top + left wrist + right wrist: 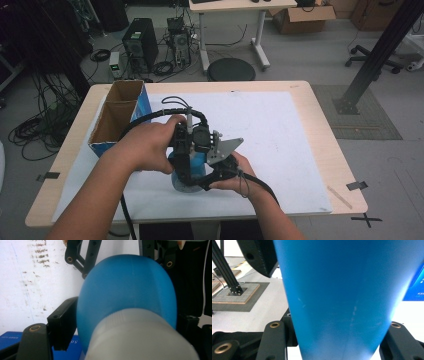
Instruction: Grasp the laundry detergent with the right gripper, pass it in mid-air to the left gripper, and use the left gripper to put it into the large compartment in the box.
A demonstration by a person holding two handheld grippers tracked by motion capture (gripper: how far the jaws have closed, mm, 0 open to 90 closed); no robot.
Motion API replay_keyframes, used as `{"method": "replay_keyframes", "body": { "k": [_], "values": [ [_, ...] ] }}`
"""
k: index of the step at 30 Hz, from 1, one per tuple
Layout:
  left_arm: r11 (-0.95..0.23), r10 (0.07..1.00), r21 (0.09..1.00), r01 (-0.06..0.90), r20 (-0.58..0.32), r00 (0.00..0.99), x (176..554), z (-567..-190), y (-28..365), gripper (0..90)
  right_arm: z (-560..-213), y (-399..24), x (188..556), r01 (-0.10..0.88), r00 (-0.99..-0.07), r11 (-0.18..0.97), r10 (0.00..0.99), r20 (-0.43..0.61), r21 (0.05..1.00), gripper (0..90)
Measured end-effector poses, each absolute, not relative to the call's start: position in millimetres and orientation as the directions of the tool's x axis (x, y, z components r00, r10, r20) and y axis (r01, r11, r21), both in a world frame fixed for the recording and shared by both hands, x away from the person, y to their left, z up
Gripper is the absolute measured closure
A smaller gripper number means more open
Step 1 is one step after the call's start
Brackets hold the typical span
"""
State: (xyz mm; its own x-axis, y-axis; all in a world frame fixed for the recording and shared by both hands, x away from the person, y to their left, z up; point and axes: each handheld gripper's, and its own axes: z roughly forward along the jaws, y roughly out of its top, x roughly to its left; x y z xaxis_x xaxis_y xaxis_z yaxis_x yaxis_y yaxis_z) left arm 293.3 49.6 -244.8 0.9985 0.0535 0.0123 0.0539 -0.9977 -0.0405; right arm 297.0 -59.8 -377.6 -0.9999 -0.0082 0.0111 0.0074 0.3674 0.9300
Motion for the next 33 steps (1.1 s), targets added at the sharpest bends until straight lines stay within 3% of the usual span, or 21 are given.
{"method": "replay_keyframes", "body": {
  "k": [15,19,33],
  "values": [
    [-0.998,0.045,-0.048,0.046,0.016,0.999,293.6,-245.2,51.0,31.1,-377.9,-57.3,296.1,0.022,-1.0,0.365,-0.006,0.026,0.931,46.1],
    [-0.998,0.034,-0.044,0.035,0.016,0.999,292.5,-245.2,50.5,38.2,-377.1,-58.0,295.8,0.028,-0.999,0.365,-0.007,0.032,0.931,46.1],
    [-0.998,0.037,-0.053,0.038,0.03,0.999,291.0,-241.8,47.1,39.5,-374.1,-61.0,295.6,0.022,-1.0,0.362,-0.004,0.025,0.932,46.0]
  ]
}}
